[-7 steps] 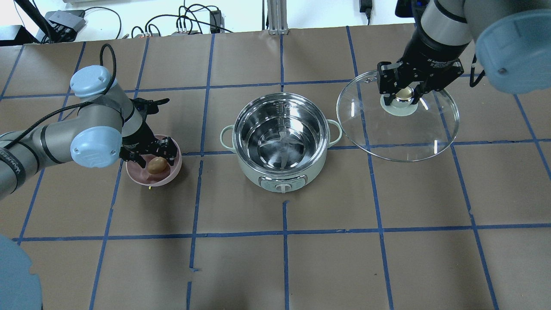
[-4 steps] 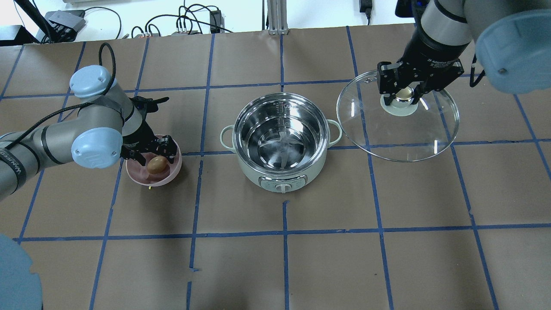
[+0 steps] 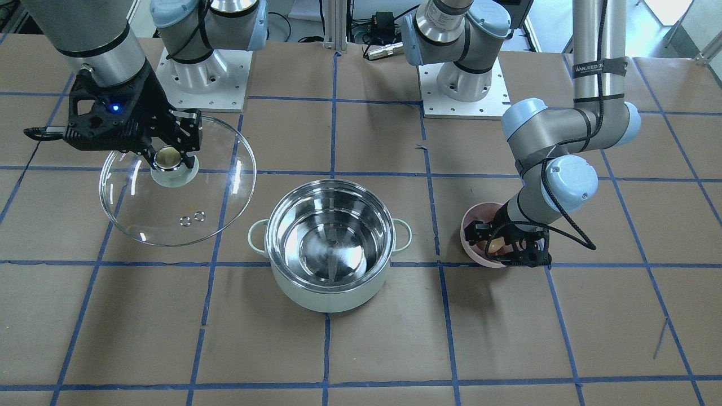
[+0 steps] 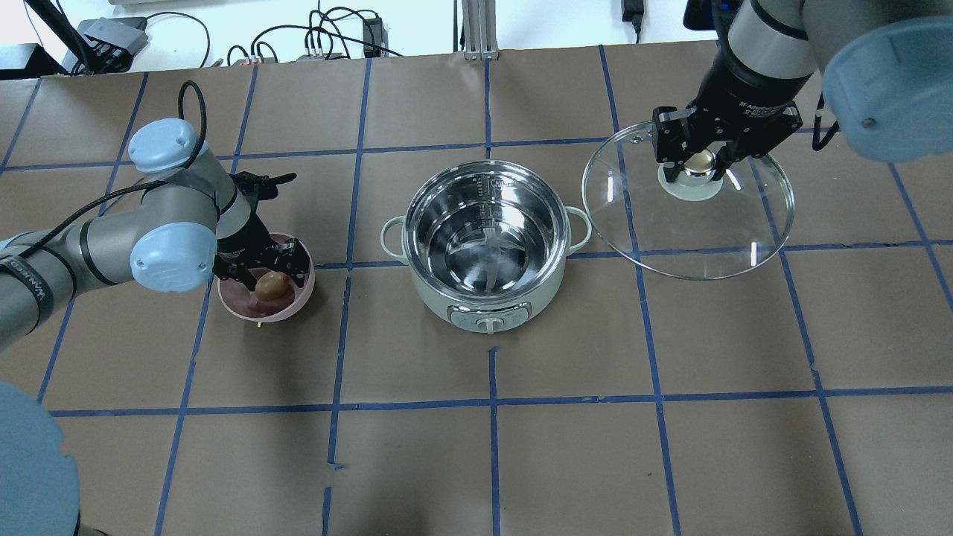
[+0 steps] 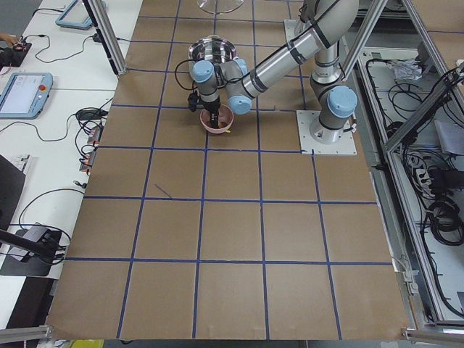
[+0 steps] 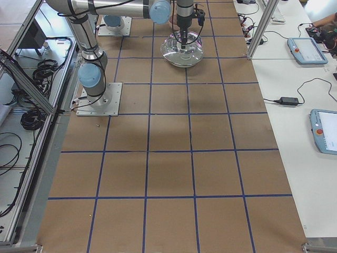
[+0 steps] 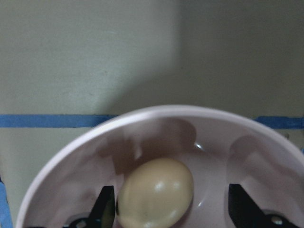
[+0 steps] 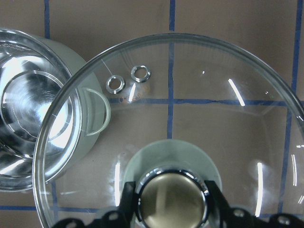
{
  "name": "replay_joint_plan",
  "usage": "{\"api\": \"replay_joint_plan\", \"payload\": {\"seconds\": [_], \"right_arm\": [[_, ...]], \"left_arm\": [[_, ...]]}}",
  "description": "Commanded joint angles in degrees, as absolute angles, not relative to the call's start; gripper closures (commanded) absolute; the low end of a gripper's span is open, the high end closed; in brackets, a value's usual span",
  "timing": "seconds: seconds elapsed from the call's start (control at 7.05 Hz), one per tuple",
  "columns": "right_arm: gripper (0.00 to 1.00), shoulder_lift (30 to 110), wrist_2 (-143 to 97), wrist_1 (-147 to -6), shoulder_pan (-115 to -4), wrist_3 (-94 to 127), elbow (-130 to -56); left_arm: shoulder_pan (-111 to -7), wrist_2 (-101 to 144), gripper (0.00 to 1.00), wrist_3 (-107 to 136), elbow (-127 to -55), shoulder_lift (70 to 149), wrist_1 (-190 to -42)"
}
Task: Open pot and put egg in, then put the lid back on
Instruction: 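Close the left gripper around the beige egg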
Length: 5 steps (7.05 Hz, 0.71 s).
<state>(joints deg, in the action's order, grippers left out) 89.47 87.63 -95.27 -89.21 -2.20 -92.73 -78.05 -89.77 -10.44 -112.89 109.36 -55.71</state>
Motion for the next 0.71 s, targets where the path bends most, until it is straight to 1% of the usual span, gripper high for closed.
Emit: {"api": "replay_joint_plan", "payload": {"seconds": [0.0, 0.14, 0.28, 0.57], "right_arm": [[0.59, 89.5, 87.6, -95.3, -89.2, -2.2, -92.7], [0.59, 89.5, 87.6, -95.3, -89.2, -2.2, -92.7], [0.59, 89.5, 87.6, -95.3, -89.2, -2.2, -92.7], [0.58, 89.5, 87.6, -95.3, -89.2, -2.2, -92.7]], "left_arm": [[-78.0, -89.8, 0.15, -10.5, -112.9, 109.4, -55.7], [-78.0, -89.7, 0.19, -10.5, -112.9, 109.5, -55.8], [-78.0, -89.6, 0.21, -10.5, -112.9, 109.5, -55.8], [-78.0, -90.0, 0.47, -10.9, -112.9, 109.4, -56.0]]}}
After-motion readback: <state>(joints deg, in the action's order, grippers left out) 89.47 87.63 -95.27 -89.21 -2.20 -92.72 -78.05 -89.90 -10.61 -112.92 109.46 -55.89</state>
